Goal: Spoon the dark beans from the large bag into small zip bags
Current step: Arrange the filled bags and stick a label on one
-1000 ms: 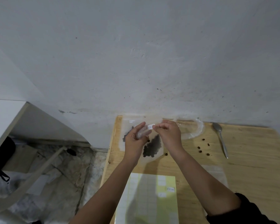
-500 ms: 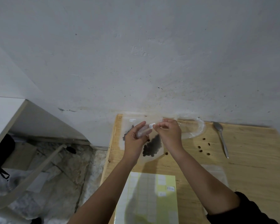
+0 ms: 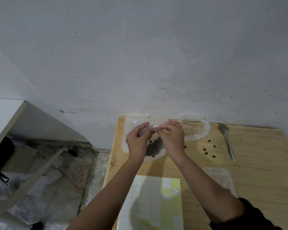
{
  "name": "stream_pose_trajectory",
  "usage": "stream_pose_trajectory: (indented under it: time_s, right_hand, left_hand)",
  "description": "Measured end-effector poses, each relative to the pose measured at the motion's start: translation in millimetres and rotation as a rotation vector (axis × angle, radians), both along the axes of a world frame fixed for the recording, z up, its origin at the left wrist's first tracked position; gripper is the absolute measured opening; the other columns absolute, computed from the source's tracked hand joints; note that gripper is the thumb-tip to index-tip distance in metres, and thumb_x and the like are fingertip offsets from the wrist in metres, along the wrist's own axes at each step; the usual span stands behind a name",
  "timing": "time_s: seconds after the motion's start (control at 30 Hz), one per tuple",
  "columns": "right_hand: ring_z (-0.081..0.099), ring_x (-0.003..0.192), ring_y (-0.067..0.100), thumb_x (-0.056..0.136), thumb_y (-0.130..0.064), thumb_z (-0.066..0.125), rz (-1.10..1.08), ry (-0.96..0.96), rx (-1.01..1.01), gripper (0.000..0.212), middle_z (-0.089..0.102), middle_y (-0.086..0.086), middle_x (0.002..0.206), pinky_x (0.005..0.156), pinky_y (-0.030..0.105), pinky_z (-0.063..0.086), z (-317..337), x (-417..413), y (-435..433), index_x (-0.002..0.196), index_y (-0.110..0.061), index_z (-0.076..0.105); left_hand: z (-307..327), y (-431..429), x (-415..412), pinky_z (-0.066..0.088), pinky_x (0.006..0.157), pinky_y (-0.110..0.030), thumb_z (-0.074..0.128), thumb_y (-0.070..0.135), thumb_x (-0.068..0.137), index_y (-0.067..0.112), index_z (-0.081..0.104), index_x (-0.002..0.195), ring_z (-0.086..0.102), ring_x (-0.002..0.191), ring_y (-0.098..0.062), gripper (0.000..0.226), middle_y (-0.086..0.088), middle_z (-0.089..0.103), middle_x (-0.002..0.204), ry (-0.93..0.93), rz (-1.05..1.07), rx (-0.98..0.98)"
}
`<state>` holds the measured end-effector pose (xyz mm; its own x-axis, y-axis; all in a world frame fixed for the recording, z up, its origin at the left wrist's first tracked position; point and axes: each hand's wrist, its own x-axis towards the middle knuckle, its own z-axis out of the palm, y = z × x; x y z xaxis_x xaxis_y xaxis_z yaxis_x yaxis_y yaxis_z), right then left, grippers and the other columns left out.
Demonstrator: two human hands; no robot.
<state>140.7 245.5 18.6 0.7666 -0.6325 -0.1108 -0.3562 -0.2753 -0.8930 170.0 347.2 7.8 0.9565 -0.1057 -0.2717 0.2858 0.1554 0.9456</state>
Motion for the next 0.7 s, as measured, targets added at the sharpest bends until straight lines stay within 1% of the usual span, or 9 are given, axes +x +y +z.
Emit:
stream_pose_trajectory:
  time_s: [0.1, 0.23, 0.3, 0.37, 0.43, 0.53, 0.57, 0.63, 0.7]
  right_hand:
    - [0.047, 0.1, 0.001, 0.076, -0.025, 0.075, -0.008, -0.001, 0.018, 0.009, 0.051, -0.009, 0.101, 0.096, 0.028, 0.038, 0.1, 0.1, 0.3, 0.076, -0.017, 0.07]
    - [0.049, 0.101, 0.003, 0.076, -0.019, 0.075, -0.005, -0.007, 0.065, 0.008, 0.053, -0.005, 0.101, 0.089, 0.018, 0.037, 2.2, 1.6, 0.2, 0.075, -0.013, 0.07]
    - [0.05, 0.1, 0.003, 0.076, -0.017, 0.075, -0.001, -0.009, 0.086, 0.007, 0.054, -0.004, 0.101, 0.083, 0.013, 0.037, 1.7, 2.3, 0.6, 0.074, -0.012, 0.07]
    - [0.049, 0.1, 0.004, 0.076, -0.016, 0.075, -0.001, -0.013, 0.105, 0.007, 0.055, -0.004, 0.102, 0.079, 0.006, 0.033, 0.8, 2.6, 0.9, 0.075, -0.01, 0.07]
    - [0.049, 0.101, 0.004, 0.077, -0.015, 0.074, -0.001, -0.018, 0.114, 0.007, 0.054, -0.004, 0.102, 0.077, 0.002, 0.031, 0.8, 2.6, 0.6, 0.075, -0.009, 0.07]
    - [0.05, 0.1, 0.004, 0.076, -0.014, 0.074, -0.003, -0.031, 0.12, 0.007, 0.055, -0.006, 0.099, 0.077, -0.001, 0.032, 1.4, 2.8, 0.0, 0.073, -0.011, 0.069]
    - [0.052, 0.099, 0.004, 0.075, -0.014, 0.075, -0.006, -0.039, 0.123, 0.008, 0.056, -0.005, 0.098, 0.078, 0.001, 0.034, 1.2, 2.7, -0.3, 0.072, -0.011, 0.069]
    - [0.058, 0.095, 0.008, 0.073, -0.016, 0.077, -0.008, -0.054, 0.144, 0.009, 0.062, -0.003, 0.094, 0.083, 0.012, 0.041, 0.3, 2.4, -1.4, 0.071, -0.011, 0.07]
    - [0.063, 0.088, 0.012, 0.07, -0.02, 0.08, -0.007, -0.067, 0.172, 0.014, 0.067, 0.001, 0.088, 0.081, 0.023, 0.048, -1.4, 1.7, -3.3, 0.071, -0.011, 0.07]
  left_hand:
    - [1.0, 0.3, 0.1, 0.056, 0.073, -0.022, 0.067, 0.003, 0.082, 0.006, 0.069, 0.103, 0.068, 0.075, -0.006, 0.021, 0.007, 0.072, 0.077, -0.027, 0.003, 0.03]
    - [1.0, 1.2, -0.9, 0.056, 0.073, -0.021, 0.067, 0.007, 0.084, 0.008, 0.069, 0.104, 0.067, 0.074, -0.002, 0.02, 0.014, 0.072, 0.074, -0.044, 0.013, 0.065]
    - [1.7, 0.9, -1.6, 0.056, 0.072, -0.021, 0.066, 0.007, 0.084, 0.008, 0.069, 0.104, 0.068, 0.075, -0.002, 0.02, 0.012, 0.072, 0.076, -0.042, 0.025, 0.066]
    - [3.4, 0.5, -2.0, 0.055, 0.071, -0.019, 0.066, 0.006, 0.084, 0.007, 0.069, 0.105, 0.068, 0.076, -0.002, 0.021, 0.01, 0.072, 0.078, -0.035, 0.035, 0.052]
    - [4.6, 0.3, -2.1, 0.055, 0.07, -0.017, 0.066, 0.004, 0.084, 0.005, 0.069, 0.105, 0.068, 0.076, -0.001, 0.021, 0.011, 0.072, 0.076, -0.036, 0.037, 0.043]
    - [6.1, 0.2, -1.5, 0.054, 0.067, -0.014, 0.066, 0.006, 0.084, 0.004, 0.069, 0.106, 0.067, 0.073, 0.001, 0.022, 0.01, 0.071, 0.077, -0.048, 0.03, 0.047]
    - [6.7, 0.2, -1.1, 0.053, 0.066, -0.014, 0.067, 0.006, 0.084, 0.004, 0.068, 0.106, 0.067, 0.072, 0.001, 0.023, 0.01, 0.071, 0.077, -0.051, 0.024, 0.047]
    - [7.0, 1.2, 0.4, 0.052, 0.065, -0.012, 0.067, 0.006, 0.083, 0.003, 0.068, 0.107, 0.067, 0.072, 0.0, 0.024, 0.01, 0.071, 0.076, -0.058, 0.006, 0.046]
    - [7.3, 3.3, 2.3, 0.05, 0.064, -0.011, 0.067, 0.005, 0.083, 0.002, 0.067, 0.107, 0.067, 0.07, 0.002, 0.024, 0.01, 0.071, 0.073, -0.074, -0.021, 0.058]
